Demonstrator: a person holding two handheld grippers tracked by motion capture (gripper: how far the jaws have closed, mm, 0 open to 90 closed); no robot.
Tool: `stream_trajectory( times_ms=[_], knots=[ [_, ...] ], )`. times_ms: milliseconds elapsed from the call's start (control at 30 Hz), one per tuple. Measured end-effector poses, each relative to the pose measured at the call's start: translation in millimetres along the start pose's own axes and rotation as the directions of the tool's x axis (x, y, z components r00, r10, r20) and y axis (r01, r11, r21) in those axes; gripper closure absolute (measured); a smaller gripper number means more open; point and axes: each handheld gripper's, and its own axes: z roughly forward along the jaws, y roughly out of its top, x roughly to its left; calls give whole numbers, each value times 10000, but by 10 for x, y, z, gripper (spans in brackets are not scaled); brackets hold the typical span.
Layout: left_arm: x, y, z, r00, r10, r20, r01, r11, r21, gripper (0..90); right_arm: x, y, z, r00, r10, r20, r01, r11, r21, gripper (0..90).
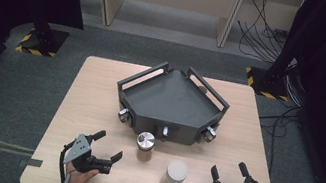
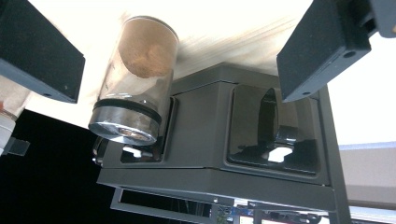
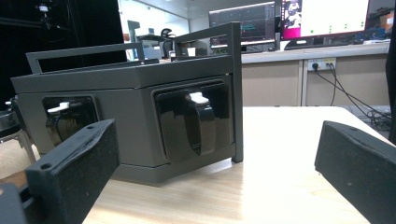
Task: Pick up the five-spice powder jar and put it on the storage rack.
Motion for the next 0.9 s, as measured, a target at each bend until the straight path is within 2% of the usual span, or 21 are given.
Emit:
stream_trajectory(
  times_ms=[267,900],
  knots=[
    [8,-1,-9,10000,-26,-69,26,10000,-65,2,3,-2,1,10000,-26,7,26,10000,0,3],
    [-15,-5,16,9999,105,118,-105,9999,33,2,4,-5,-6,10000,-56,2,56,10000,-46,3]
  ],
)
